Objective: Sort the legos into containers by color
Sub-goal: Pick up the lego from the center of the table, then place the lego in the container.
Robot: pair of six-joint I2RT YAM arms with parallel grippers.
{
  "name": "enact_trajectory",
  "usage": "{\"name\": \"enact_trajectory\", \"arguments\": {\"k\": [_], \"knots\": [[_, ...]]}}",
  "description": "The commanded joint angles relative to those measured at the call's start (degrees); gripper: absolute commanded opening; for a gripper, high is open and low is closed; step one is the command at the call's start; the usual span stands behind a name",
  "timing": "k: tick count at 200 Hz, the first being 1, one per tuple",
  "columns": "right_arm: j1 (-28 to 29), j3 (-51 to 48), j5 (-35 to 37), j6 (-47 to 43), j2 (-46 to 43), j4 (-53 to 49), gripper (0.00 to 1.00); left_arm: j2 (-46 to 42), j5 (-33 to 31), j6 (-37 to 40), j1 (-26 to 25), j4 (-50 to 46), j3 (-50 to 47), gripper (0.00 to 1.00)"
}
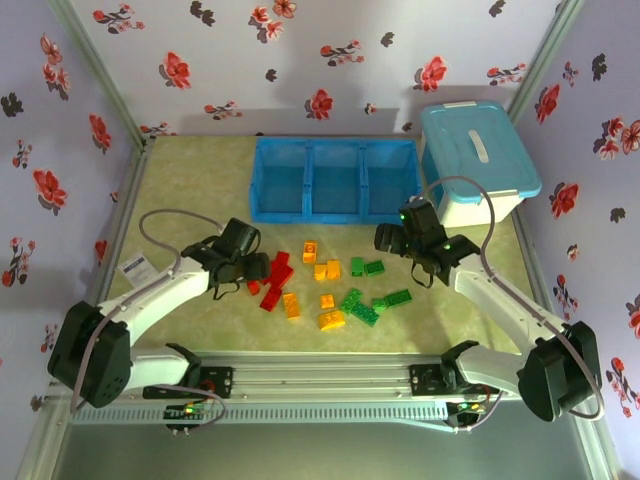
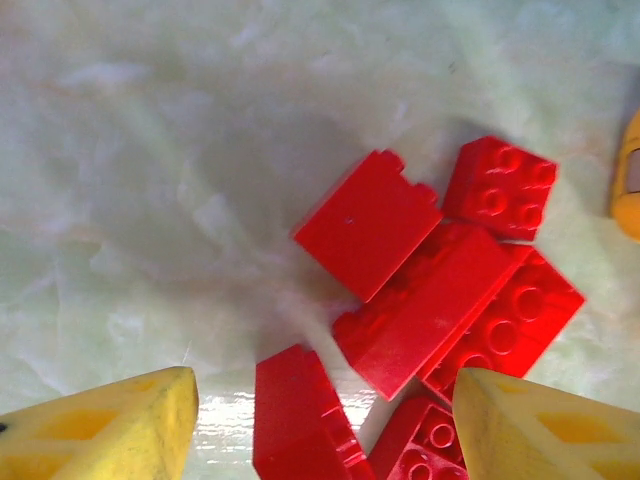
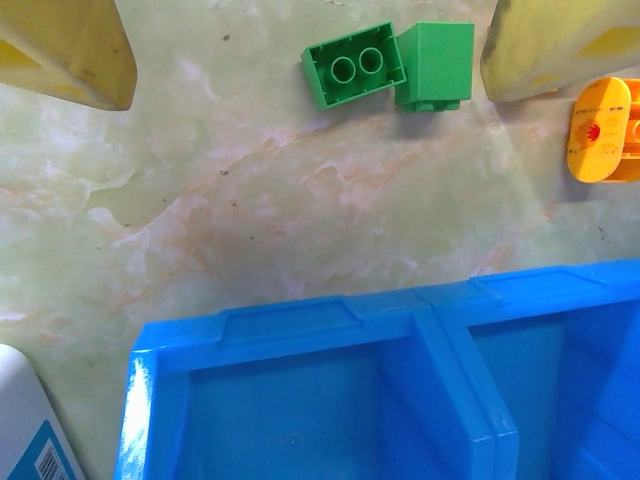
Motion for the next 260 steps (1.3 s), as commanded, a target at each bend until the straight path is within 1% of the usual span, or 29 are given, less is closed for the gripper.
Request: {"name": "enact_trajectory", "arguments": {"k": [1,39,104,138,148,166,190,200,225,260], "knots": [[0.9,-0.3,1.9,1.5,0.2,-0.2,0.9,0.7,-1.0,-2.2,-0.5,-1.8,-0.8,0.66],[1.2,-0.9,2.5,2.2,0.2,0.2,0.89,2.3,-1.4,-3.1,-1.0,-1.6,-2.0,0.59],[1.4,-1.3,4.6,2.8,-1.8,-0.8,0.89,2.1,-1.8,-4.1,-1.1,-1.1,-2.4,0.18],[1.4,-1.7,5.2,3.1,-3.8,-1.3,0.89,-1.7,-3.0,-3.5,-1.1,-4.7,1.1,0.05],[1.4,-1.7,5.3,3.1,-4.5,-1.5,0.89,-3.3,-3.7,-3.1,-1.1,-6.2,2.9,0.03],[1.4,-1.7,5.3,3.2,-5.5,-1.6,0.89,-5.5,-5.6,-1.7,-1.0,-8.6,7.2,0.03],[1.4,-1.8,5.4,3.4,-6.7,-1.6,0.89,-4.1,-6.4,1.3,0.4,-9.2,15.0,0.02],[1.4,-1.8,5.3,3.5,-7.1,-1.5,0.88,-2.0,-6.3,2.5,1.3,-8.7,18.6,0.02],[1.4,-1.6,5.1,3.7,-7.7,-2.3,0.88,6.6,-5.7,5.9,3.3,-7.8,29.1,0.01],[1.4,-1.6,5.1,3.7,-9.8,-3.4,0.88,20.1,-1.2,8.4,7.5,-5.7,42.2,0.0]]}}
